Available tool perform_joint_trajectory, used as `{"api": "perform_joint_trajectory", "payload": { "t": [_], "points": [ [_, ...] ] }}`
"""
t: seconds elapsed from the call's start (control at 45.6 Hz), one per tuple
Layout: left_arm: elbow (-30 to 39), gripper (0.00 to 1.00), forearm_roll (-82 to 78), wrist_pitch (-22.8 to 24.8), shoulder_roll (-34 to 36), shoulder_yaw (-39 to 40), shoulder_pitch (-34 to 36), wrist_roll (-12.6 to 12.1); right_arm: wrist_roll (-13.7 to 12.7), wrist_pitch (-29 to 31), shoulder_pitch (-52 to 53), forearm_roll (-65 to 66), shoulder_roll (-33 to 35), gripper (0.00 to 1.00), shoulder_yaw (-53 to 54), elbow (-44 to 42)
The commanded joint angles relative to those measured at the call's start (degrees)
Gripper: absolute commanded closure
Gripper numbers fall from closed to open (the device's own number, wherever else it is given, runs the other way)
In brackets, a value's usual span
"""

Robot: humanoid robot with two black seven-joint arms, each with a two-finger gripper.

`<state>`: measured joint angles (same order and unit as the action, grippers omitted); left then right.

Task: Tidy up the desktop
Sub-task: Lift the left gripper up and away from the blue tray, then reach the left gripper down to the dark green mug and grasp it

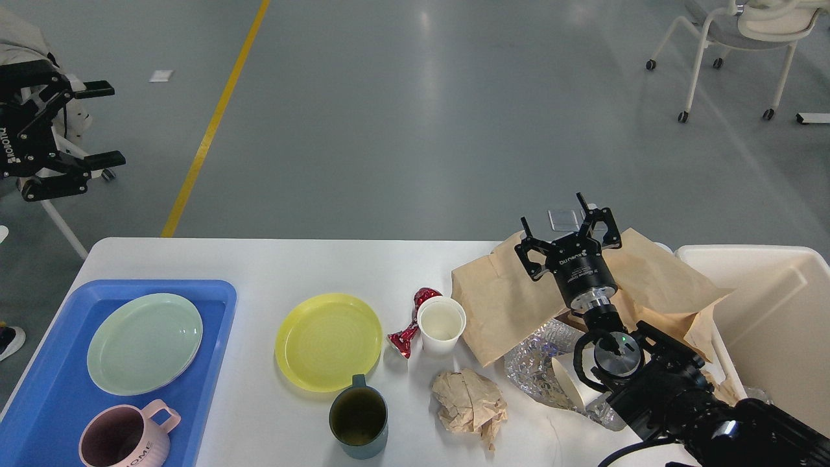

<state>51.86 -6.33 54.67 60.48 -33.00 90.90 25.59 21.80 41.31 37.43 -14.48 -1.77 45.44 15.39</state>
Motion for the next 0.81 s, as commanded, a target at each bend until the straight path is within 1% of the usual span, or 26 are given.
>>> {"api": "perform_joint_trajectory", "payload": {
  "t": [0.0,0.088,0.131,0.219,0.285,0.329,0.394,0.438,0.46,0.548,0.614,0.701,0.789],
  "points": [
    [9.38,0.02,-7.89,-1.84,-0.54,-15.41,15.26,-0.10,0.00,0.00,-0.07,0.06,0.01,0.00,0.00,0.00],
    [16.68,0.02,-14.31,-7.54,-1.67,-21.57,21.77,-0.10,0.00,0.00,0.01,-0.02,0.01,0.00,0.00,0.00],
    [18.88,0.02,-17.56,-10.71,-2.90,-23.68,24.32,-0.01,0.00,0.00,-0.07,-0.02,0.01,0.00,0.00,0.00],
    [19.77,0.02,-21.18,-14.50,-6.94,-27.64,28.28,0.25,0.00,0.00,-0.07,-0.02,0.01,0.00,0.00,0.00],
    [19.77,0.02,-21.27,-15.03,-12.21,-31.85,30.91,0.77,0.00,0.00,0.01,-0.02,0.01,0.00,0.00,0.00],
    [19.86,0.02,-21.27,-15.82,-16.07,-35.97,33.11,1.74,0.00,0.00,0.01,-0.02,0.01,0.00,0.00,0.00],
    [21.09,0.02,-20.65,-17.31,-22.05,-41.78,35.40,5.16,0.00,0.00,-0.07,0.06,0.01,0.00,0.00,0.00],
    [23.54,0.02,-20.22,-19.59,-25.66,-43.64,35.58,6.66,0.00,0.00,0.01,0.06,0.01,0.00,0.00,0.00],
    [25.03,0.02,-20.13,-21.08,-27.07,-43.73,35.58,6.84,0.00,0.00,-0.07,-0.02,0.01,0.00,0.00,0.00],
    [30.57,0.02,-20.04,-27.23,-32.08,-44.35,35.14,6.58,0.00,0.00,-0.07,-0.02,0.01,0.00,0.00,0.00],
    [34.18,0.02,-20.04,-30.14,-35.77,-44.08,33.65,5.88,0.00,0.00,0.01,-0.02,0.01,0.00,0.00,0.00],
    [37.52,0.02,-20.04,-32.95,-38.94,-43.29,31.63,3.95,0.00,0.00,-0.07,-0.02,0.01,0.00,0.00,-0.09],
    [39.11,0.03,-20.12,-36.56,-39.91,-41.28,27.33,0.96,0.00,0.00,0.01,0.06,0.01,0.00,0.00,-0.09]
  ]
}}
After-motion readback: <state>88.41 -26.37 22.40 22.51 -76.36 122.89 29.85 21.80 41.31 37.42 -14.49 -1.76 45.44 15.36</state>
